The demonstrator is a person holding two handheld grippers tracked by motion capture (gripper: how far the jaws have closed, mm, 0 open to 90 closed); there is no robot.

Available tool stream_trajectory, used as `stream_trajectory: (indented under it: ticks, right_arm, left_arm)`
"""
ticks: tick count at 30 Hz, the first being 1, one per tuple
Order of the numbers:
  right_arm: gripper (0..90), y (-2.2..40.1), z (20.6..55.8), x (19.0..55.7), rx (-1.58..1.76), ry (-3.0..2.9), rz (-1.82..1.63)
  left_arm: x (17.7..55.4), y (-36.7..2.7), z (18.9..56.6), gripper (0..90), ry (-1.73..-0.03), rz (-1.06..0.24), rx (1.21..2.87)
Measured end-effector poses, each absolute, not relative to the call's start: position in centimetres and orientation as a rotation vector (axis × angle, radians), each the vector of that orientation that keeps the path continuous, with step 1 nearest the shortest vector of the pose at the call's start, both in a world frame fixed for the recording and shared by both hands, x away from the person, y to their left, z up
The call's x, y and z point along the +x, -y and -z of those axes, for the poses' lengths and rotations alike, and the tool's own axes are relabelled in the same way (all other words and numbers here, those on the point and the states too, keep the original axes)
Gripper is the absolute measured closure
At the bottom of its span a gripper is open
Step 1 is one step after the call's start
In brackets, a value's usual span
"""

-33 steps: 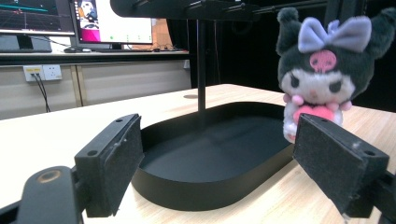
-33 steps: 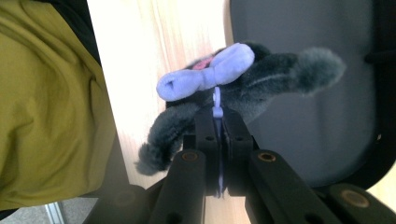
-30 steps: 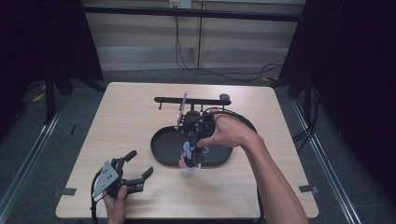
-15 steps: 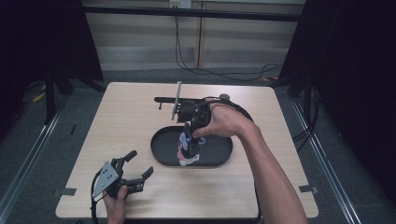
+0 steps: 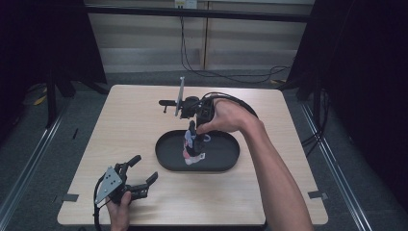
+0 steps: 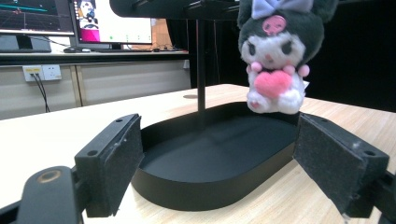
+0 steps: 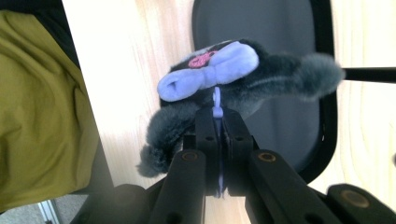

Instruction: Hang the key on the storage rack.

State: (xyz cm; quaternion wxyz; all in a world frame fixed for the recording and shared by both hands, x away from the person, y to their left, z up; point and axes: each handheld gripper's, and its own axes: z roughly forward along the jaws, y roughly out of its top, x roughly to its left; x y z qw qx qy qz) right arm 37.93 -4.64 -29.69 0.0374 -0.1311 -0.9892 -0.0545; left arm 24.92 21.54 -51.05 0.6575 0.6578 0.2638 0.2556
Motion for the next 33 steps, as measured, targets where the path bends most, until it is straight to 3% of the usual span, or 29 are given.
stream_trajectory:
  ticks: [33]
  right_arm:
    - [87.1, 5.0, 28.9, 43.8, -0.501, 3.054, 0.14]
  left_arm:
    - [25.0, -21.6, 51.0, 15.5, -0.583, -0.579, 1.501]
